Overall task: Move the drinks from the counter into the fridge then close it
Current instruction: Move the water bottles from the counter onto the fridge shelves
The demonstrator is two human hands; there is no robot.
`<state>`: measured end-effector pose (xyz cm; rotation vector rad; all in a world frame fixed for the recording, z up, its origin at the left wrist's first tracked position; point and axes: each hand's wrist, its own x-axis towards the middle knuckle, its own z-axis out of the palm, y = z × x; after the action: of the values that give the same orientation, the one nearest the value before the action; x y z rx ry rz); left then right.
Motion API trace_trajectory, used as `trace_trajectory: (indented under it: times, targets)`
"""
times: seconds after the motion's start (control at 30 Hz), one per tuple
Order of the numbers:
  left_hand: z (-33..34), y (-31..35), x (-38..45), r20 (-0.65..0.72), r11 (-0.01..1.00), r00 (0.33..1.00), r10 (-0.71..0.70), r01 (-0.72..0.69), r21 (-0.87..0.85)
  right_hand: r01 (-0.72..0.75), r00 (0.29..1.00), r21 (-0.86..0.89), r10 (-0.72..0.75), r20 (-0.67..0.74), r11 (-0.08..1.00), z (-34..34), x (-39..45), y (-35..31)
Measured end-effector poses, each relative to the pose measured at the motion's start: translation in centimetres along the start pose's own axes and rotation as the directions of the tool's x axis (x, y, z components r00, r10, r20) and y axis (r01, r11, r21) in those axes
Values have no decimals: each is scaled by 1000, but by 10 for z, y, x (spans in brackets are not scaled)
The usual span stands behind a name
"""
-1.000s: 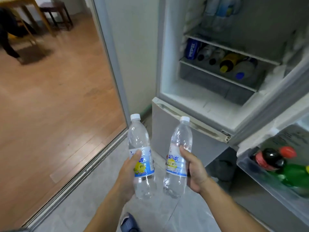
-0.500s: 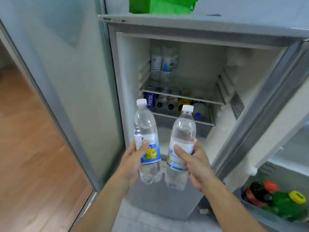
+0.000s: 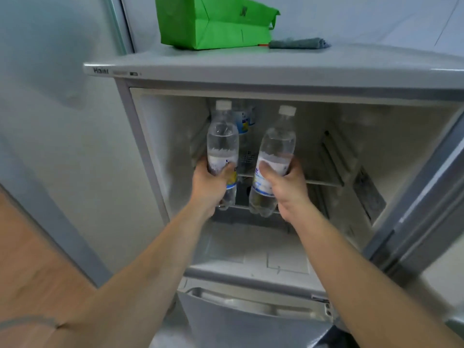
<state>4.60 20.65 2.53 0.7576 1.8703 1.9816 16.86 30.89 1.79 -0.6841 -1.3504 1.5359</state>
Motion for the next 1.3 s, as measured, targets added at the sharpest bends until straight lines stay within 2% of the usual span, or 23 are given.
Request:
trace_trajectory:
  times: [0.1, 0.33, 0.5, 0.63, 0.77, 0.87, 0.97, 1.07, 1.13, 1.23, 1.3]
  targets:
    - [17, 4, 39, -21, 1000, 1000, 19, -18, 12, 20, 1000, -24, -20, 6, 999, 12, 36, 4]
    - [36, -2, 101, 71, 993, 991, 115, -116, 15, 29, 995, -55, -34, -97, 998, 12, 111, 10]
    - [73, -10, 131, 133, 988, 979, 154, -152, -22, 159, 979, -219, -182, -90, 963, 8, 149, 14]
    - [116, -15, 146, 161, 971, 958, 237, -235, -29, 170, 972, -291, -208, -106, 942, -2, 178, 17]
    - [151, -15, 171, 180, 973, 958, 225, -229, 6, 167, 973, -360, -214, -93, 918, -10, 214, 15]
    - [170, -19, 190, 211, 962, 958, 193, -227, 150, 111, 986, -350, -147, -77, 930, -21, 244, 20]
    - [183, -28, 205, 193, 928, 966, 174, -226, 298, 97, 984, -357, -144, -107, 929, -23, 260, 25]
    - [188, -39, 219, 190, 939, 964, 185, -231, 254, 124, 976, -324, -175, -133, 938, -23, 267, 33]
    - [188, -42, 222, 204, 919, 957, 207, -262, 295, 152, 973, -320, -198, -115, 935, -24, 268, 36]
    - [183, -45, 219, 269, 808, 943, 197, -312, 500, 171, 976, -433, -211, -47, 885, -26, 266, 32]
    - [180, -45, 214, 296, 704, 940, 170, -326, 631, 96, 990, -564, -137, -31, 820, -28, 260, 26]
